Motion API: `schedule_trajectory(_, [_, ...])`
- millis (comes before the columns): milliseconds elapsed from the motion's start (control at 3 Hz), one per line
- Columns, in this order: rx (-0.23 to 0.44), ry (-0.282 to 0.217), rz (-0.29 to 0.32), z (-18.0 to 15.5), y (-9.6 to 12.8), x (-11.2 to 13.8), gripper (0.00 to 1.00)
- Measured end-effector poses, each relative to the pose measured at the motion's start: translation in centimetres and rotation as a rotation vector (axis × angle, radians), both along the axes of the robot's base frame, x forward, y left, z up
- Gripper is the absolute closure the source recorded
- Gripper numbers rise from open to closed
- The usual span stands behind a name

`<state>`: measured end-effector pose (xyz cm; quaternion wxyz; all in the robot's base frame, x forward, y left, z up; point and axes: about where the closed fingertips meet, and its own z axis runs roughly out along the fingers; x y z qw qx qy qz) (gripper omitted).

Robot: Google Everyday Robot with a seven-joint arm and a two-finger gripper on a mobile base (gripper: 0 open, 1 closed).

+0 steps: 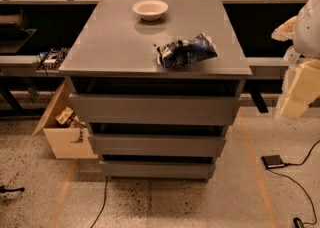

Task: Open bottom drawer

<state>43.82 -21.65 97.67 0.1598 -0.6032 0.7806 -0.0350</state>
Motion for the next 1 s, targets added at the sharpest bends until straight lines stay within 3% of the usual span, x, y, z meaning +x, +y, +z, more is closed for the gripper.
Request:
schedule_trajectory(333, [0.0, 0.0, 0.0, 0.0, 0.0, 0.0, 0.0])
schedule_trajectory(667, [0.02, 0.045, 0.037, -3.3, 0.6, -1.0, 0.0])
schedule_trajectory(1000, [0.138, 0.15, 0.108, -12.8, 2.6, -3.5, 0.0])
